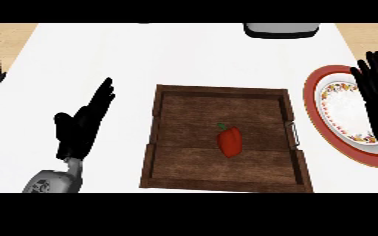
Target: Pick the bell pepper from the tray and place it in the plate
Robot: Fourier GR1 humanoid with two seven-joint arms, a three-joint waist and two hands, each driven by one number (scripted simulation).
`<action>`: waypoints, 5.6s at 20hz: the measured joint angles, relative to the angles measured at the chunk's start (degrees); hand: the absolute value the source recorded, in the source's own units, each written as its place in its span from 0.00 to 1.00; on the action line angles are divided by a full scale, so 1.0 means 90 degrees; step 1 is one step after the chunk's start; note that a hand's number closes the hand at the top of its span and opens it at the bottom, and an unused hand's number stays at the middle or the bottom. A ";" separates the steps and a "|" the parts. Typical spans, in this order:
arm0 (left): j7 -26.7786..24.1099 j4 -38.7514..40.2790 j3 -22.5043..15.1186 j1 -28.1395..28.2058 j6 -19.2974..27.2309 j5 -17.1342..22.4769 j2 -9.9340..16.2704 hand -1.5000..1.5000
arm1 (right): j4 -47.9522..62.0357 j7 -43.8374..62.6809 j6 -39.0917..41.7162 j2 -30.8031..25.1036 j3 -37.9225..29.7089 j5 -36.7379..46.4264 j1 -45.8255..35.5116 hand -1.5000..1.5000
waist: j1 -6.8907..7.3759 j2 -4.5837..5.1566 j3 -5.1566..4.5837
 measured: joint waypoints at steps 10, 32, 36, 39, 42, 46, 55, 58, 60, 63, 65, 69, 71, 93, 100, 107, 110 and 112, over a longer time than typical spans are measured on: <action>-0.0133 0.0117 0.0138 -0.0677 0.0077 -0.0425 0.0222 0.50 | -0.0349 0.0922 -0.1428 0.0426 0.2445 0.2774 -0.1100 0.00 | 0.0446 0.0058 -0.0137; -0.0260 0.0651 0.0619 -0.0905 0.0056 -0.0479 0.0195 0.50 | -0.1489 0.6268 -0.0563 0.2033 0.5033 0.8379 -0.1514 0.00 | -0.0058 0.0004 -0.0011; -0.0351 0.0710 0.0620 -0.0916 0.0013 -0.0515 0.0166 0.50 | -0.2074 0.7041 0.0739 0.2042 0.4814 0.7986 -0.1694 0.00 | -0.0020 0.0024 -0.0005; -0.0310 0.0627 0.0672 -0.0910 -0.0091 -0.0453 0.0204 0.50 | -0.2171 0.7279 0.1338 0.2124 0.4592 0.7720 -0.1829 0.00 | 0.0026 0.0035 -0.0003; -0.0314 0.0638 0.0641 -0.0904 -0.0052 -0.0528 0.0129 0.50 | -0.2078 0.7376 0.1665 0.2254 0.4401 0.7505 -0.1905 0.00 | 0.0050 0.0048 0.0001; -0.0341 0.0614 0.0672 -0.0903 -0.0057 -0.0590 0.0092 0.50 | -0.1860 0.7346 0.1893 0.2401 0.4193 0.7410 -0.1889 0.00 | 0.0066 0.0055 0.0004; -0.0373 0.0565 0.0728 -0.0851 -0.0156 -0.0643 0.0013 0.50 | -0.0978 0.7016 0.2341 0.2437 0.3813 0.7259 -0.1806 0.00 | 0.0096 0.0067 0.0008; -0.0411 0.0655 0.0801 -0.0893 -0.0201 -0.0681 -0.0012 0.50 | -0.0696 0.6859 0.2416 0.2468 0.3732 0.7355 -0.1708 0.00 | 0.0087 0.0069 0.0009; -0.0392 0.0699 0.0780 -0.0943 -0.0189 -0.0738 -0.0096 0.50 | -0.0518 0.6797 0.2412 0.2549 0.3788 0.7495 -0.1570 0.00 | 0.0082 0.0069 0.0009; -0.0296 0.0696 0.0813 -0.1006 -0.0155 -0.0840 -0.0168 0.50 | -0.0419 0.6675 0.2525 0.2569 0.3632 0.7541 -0.1477 0.00 | 0.0079 0.0068 0.0010; -0.0349 0.0756 0.0864 -0.1000 -0.0209 -0.0860 -0.0206 0.50 | -0.0339 0.6587 0.2580 0.2594 0.3549 0.7608 -0.1391 0.00 | 0.0077 0.0068 0.0011; -0.0321 0.0693 0.1041 -0.0988 -0.0410 -0.0840 -0.0127 0.50 | -0.0127 0.6367 0.2596 0.2633 0.3451 0.7794 -0.1140 0.00 | 0.0079 0.0067 0.0011; -0.0401 0.0733 0.1043 -0.0930 -0.0421 -0.0923 -0.0190 0.50 | -0.0023 0.6301 0.2581 0.2698 0.3400 0.7907 -0.1056 0.00 | 0.0080 0.0068 0.0012; -0.0286 0.0527 0.1473 -0.0776 -0.0567 -0.1172 -0.0414 0.50 | -0.0026 0.3781 0.1766 0.1204 0.2050 0.8644 -0.0494 1.00 | -0.0260 0.0037 0.0037; -0.0303 0.0512 0.1659 -0.0583 -0.0462 -0.1147 -0.0349 0.50 | 0.0072 0.1575 0.1286 -0.0546 0.0335 0.7602 -0.0142 1.00 | -0.0644 -0.0012 0.0099; -0.0354 0.0453 0.1647 -0.0434 -0.0480 -0.1124 -0.0380 0.50 | 0.0634 -0.1106 0.1088 -0.1533 -0.1308 0.6055 -0.0049 1.00 | -0.0560 -0.0001 0.0109; -0.0358 0.0411 0.1598 -0.0482 -0.0506 -0.1138 -0.0387 0.50 | 0.1164 -0.2339 0.1453 -0.1921 -0.1903 0.5324 0.0017 1.00 | -0.0439 0.0028 0.0092; -0.0362 0.0401 0.1534 -0.0546 -0.0541 -0.1148 -0.0415 0.50 | 0.1680 -0.3147 0.1820 -0.2205 -0.2232 0.4932 0.0083 1.00 | -0.0320 0.0056 0.0078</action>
